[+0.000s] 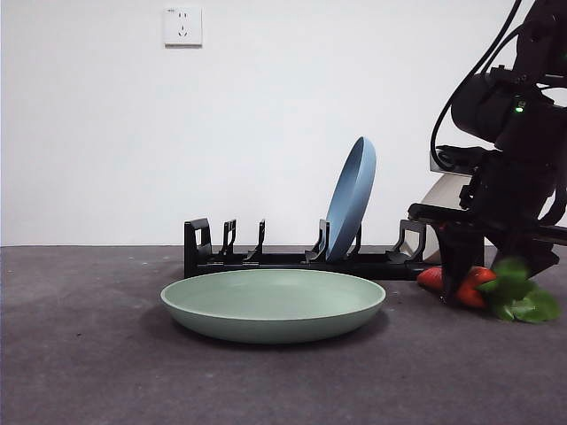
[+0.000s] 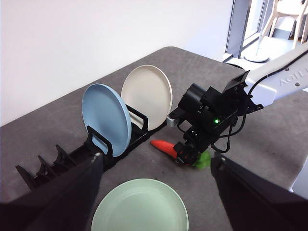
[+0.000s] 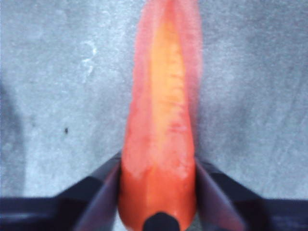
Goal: Take the green plate from the plate rack,put the plate on the table,take the carrot from the table,put the carrot in the plate
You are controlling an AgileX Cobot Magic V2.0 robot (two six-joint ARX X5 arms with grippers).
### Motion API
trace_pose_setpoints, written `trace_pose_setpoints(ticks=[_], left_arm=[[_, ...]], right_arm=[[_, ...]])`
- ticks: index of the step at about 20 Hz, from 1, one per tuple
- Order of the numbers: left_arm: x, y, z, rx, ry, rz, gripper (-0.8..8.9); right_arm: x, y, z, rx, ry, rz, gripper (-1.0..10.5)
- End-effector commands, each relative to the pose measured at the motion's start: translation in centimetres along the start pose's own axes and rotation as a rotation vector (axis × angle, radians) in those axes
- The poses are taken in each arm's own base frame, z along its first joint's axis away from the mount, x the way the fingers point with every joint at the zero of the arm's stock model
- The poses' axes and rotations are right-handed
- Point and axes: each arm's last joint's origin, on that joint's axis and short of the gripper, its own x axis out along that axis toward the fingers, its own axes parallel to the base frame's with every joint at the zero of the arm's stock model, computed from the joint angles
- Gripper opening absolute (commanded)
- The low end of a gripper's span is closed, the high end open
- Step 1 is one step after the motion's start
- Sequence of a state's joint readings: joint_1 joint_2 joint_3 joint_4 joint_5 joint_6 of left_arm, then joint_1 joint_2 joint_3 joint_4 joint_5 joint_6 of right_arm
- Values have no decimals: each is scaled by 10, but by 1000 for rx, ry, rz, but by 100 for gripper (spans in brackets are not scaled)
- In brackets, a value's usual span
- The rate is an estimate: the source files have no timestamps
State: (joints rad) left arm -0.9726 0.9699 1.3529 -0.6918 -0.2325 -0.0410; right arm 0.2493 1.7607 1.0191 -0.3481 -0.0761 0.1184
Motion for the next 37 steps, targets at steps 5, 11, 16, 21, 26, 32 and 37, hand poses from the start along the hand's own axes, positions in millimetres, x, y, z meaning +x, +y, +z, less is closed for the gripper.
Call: trace_pose_setpoints(ticks=[5,11,16,21,26,32,37], left_arm=[[0,-1,-1,-10,2,-1,378],[0,-1,-1,-11,1,-2,378],[0,-1,-1,-8,9,-4,378],[0,0,-4,-3,34,-3,378],[0,0,-4,-2,39,-3,378],[0,0,-5,-1,41,-2,378],[0,0,-5,-1,41,-2,378]], right_arm=[[-22,7,4,-9,-58,16,-17],[-85,53,3,-92,-223,122,-17],[-72,124,-14,-219,-223,263,-18],[-25,161,-33,-254,-149,304,-18],[14,161,-45,-260,-47,259,-18],[17,162,-48,-273,-26,256,146],[-7,163,-40,-271,-91,288,604]])
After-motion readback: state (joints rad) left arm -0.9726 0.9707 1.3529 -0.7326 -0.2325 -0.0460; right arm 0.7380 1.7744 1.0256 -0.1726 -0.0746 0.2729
